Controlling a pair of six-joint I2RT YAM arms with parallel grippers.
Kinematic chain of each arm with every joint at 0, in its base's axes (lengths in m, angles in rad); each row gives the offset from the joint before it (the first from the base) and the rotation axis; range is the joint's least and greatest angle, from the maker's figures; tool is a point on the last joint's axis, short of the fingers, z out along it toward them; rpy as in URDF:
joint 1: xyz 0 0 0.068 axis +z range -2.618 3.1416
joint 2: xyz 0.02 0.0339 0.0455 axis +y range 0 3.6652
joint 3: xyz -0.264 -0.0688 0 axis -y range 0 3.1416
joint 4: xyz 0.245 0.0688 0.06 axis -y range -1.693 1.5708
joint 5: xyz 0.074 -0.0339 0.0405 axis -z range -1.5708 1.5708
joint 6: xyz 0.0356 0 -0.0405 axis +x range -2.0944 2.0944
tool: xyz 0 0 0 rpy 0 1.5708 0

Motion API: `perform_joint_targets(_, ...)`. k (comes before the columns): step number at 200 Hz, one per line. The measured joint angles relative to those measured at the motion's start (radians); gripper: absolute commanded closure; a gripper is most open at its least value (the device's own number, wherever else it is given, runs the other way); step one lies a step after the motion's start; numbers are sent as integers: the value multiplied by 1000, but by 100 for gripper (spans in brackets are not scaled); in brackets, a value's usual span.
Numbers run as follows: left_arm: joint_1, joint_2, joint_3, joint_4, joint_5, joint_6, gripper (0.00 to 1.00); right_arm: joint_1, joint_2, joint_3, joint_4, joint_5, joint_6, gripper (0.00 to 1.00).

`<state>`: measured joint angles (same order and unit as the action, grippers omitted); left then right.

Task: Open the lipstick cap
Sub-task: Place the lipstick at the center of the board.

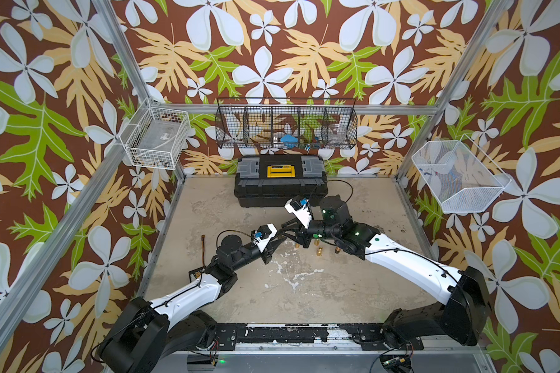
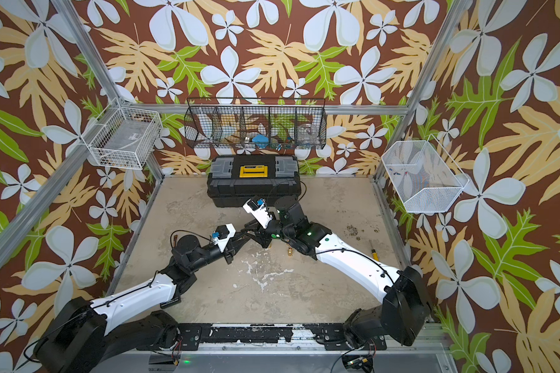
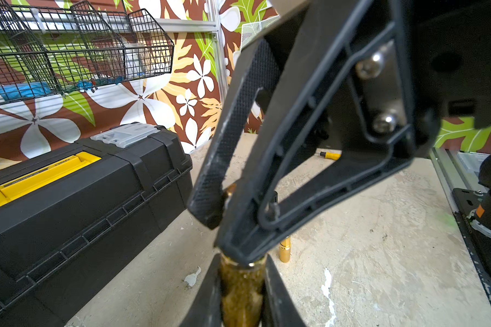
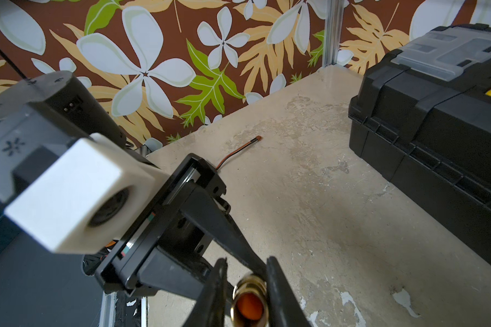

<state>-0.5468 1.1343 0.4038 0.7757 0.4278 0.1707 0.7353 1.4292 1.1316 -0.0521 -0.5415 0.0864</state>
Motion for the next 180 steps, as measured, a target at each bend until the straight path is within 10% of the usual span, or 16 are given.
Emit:
perform_joint_targets(61,0,1,1,0,2,0,84,0,10,8,-12,3,-11,80)
perform_joint_targets(180,-2,18,23,-22,-1,-12,49,-6,-39,-47,-27,187,5,81)
